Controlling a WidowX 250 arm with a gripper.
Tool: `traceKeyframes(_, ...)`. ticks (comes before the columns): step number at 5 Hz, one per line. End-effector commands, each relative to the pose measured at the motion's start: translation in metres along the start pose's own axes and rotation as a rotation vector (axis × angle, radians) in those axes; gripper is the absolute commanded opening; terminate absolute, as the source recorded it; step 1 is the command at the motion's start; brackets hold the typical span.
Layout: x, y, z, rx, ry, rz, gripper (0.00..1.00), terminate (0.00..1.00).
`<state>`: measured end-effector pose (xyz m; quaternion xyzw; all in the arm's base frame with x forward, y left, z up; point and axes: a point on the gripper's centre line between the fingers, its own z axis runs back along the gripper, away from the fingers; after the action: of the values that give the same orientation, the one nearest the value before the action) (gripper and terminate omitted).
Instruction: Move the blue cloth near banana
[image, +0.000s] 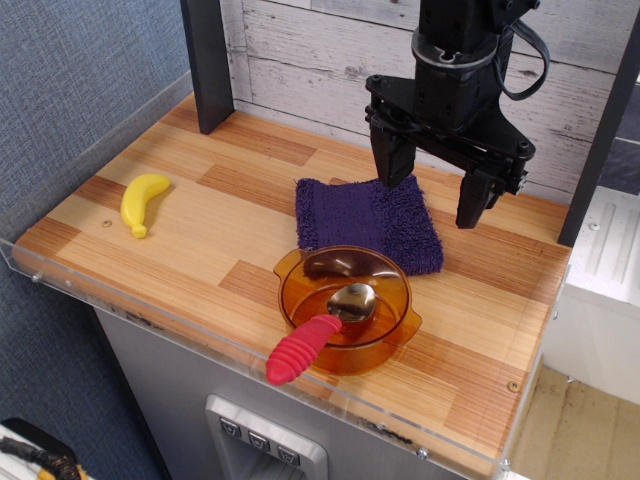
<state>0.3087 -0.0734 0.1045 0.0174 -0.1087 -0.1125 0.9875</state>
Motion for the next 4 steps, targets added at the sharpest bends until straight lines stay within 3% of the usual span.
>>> traceKeyframes(1, 0.000, 0.000, 0.000, 0.000, 0.000, 0.000, 1.00, 0.00)
traceKeyframes(3, 0.012, 0.040, -0.018, 0.006, 0.018, 0.025, 1.00, 0.00)
traceKeyframes(4, 0.021, 0.063, -0.038, -0.045, 0.049, -0.071, 1.00, 0.00)
